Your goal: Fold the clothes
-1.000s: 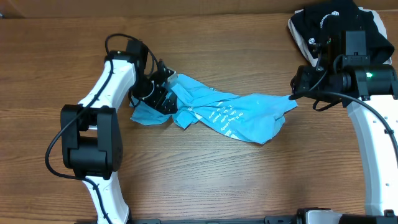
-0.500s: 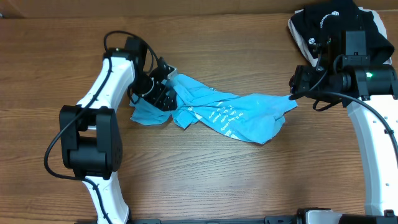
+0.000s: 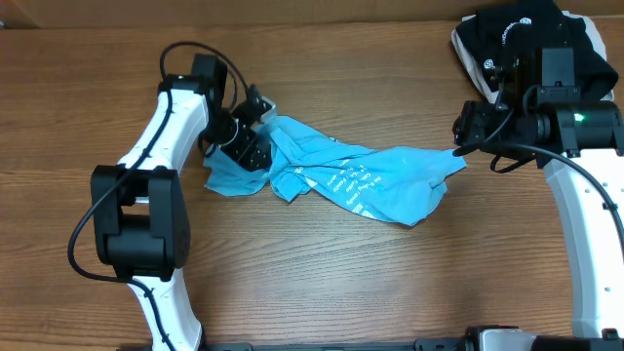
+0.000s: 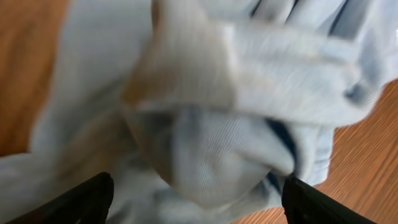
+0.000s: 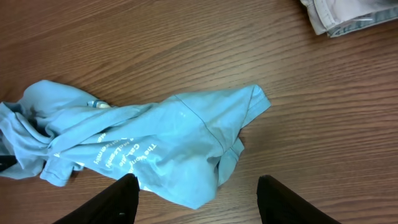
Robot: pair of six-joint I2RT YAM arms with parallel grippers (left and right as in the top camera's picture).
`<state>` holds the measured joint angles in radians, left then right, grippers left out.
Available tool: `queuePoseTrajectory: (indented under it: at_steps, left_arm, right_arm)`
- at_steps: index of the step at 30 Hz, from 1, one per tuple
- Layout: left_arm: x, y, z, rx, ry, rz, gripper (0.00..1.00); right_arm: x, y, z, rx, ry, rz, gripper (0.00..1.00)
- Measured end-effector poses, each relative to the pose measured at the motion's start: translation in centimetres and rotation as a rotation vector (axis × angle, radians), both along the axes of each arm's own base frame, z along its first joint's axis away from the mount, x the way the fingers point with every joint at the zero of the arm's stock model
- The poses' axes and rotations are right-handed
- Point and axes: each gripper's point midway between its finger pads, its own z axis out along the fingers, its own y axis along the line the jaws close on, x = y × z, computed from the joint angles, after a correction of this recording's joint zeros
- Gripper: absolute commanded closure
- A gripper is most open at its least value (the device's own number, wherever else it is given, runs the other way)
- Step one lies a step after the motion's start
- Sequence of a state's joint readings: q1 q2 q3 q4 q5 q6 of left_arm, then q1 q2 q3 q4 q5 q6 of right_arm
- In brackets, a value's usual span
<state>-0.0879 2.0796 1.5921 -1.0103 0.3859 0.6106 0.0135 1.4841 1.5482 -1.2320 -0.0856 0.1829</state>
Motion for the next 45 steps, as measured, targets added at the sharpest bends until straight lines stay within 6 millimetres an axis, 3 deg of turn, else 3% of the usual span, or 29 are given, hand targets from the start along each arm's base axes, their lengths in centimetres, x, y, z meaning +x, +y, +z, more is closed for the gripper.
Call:
queuePoseTrajectory:
  at_steps: [5, 11, 22, 24, 27, 30, 41, 45]
  left_arm:
    - [-0.1, 0.2, -0.7, -0.004, -0.001, 0.003, 0.16]
    - [0.2, -0.4, -0.8, -0.043, -0.020, -0.004, 0.32]
    - [-1.0, -1.4, -1.5, -0.106, 0.011, -0.016, 0.34]
    - [-1.1, -1.5, -1.8, -0.109, 0.012, -0.016, 0.44]
    - [-1.1, -1.5, -1.9, -0.113, 0.004, -0.019, 0.77]
    - [-0.7, -1.6, -1.9, -0.118, -0.014, -0.019, 0.96]
    - [-0.1, -1.8, -1.7, -0.130, -0.026, 0.003, 0.96]
    - [0.4, -1.6, -0.4, -0.119, -0.005, 0.052, 0.96]
  right_arm:
    - [0.0, 0.0, 0.0, 0.000, 0.000, 0.000, 0.35]
    - [0.0, 0.0, 0.0, 0.000, 0.000, 0.000, 0.35]
    - [0.0, 0.0, 0.0, 0.000, 0.000, 0.000, 0.35]
    - [0.0, 0.0, 0.0, 0.000, 0.001, 0.000, 0.35]
    - [0.0, 0.0, 0.0, 0.000, 0.001, 0.000, 0.35]
    - [0.0, 0.0, 0.0, 0.000, 0.002, 0.000, 0.35]
    - [0.0, 0.0, 0.0, 0.000, 0.002, 0.000, 0.34]
    - [-0.1, 0.0, 0.0, 0.000, 0.003, 0.000, 0.34]
